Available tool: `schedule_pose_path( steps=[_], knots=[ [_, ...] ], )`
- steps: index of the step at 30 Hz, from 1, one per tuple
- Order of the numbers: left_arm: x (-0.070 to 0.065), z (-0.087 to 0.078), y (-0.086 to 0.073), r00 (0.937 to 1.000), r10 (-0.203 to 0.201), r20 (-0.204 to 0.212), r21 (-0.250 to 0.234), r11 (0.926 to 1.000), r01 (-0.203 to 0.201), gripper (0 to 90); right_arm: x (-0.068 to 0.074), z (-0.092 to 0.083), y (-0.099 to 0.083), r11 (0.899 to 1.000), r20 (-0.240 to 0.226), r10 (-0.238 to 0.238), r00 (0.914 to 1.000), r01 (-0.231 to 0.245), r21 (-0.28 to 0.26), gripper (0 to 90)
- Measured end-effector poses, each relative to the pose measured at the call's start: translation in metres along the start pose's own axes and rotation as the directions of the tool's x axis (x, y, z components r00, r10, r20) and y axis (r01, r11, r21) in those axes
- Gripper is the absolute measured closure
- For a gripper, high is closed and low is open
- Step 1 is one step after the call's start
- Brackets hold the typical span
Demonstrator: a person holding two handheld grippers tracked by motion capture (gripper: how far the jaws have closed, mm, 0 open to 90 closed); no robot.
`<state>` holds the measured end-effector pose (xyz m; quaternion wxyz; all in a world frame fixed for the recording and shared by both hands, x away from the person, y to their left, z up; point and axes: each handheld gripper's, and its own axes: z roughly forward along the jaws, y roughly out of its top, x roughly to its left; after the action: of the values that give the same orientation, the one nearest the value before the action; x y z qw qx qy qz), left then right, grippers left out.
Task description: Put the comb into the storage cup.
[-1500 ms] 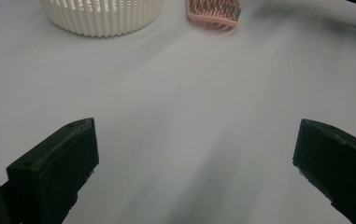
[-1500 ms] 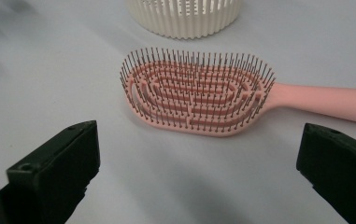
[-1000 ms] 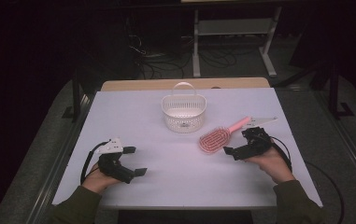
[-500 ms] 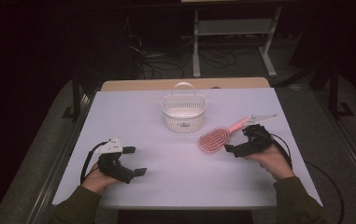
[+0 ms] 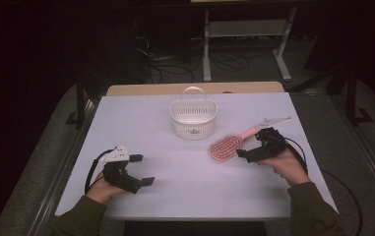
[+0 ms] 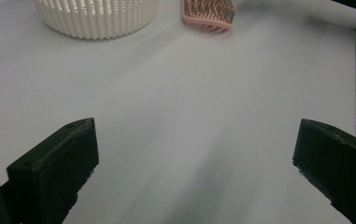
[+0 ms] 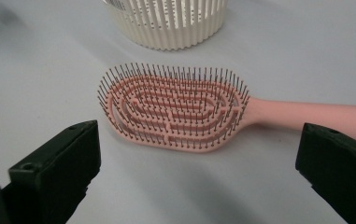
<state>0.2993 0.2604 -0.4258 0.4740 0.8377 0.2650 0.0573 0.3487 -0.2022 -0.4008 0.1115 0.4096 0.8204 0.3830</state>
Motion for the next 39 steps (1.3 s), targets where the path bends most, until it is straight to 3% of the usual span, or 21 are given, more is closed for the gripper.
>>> schedule_pose_path(
  steps=[39],
  knots=[
    [-0.001,0.000,0.000,1.0000,0.004,0.003,0.005,1.0000,-0.004,0.3,-0.019,0.005,0.017,1.000,0.020,0.012,0.9997,-0.012,0.018,0.1]
  ],
)
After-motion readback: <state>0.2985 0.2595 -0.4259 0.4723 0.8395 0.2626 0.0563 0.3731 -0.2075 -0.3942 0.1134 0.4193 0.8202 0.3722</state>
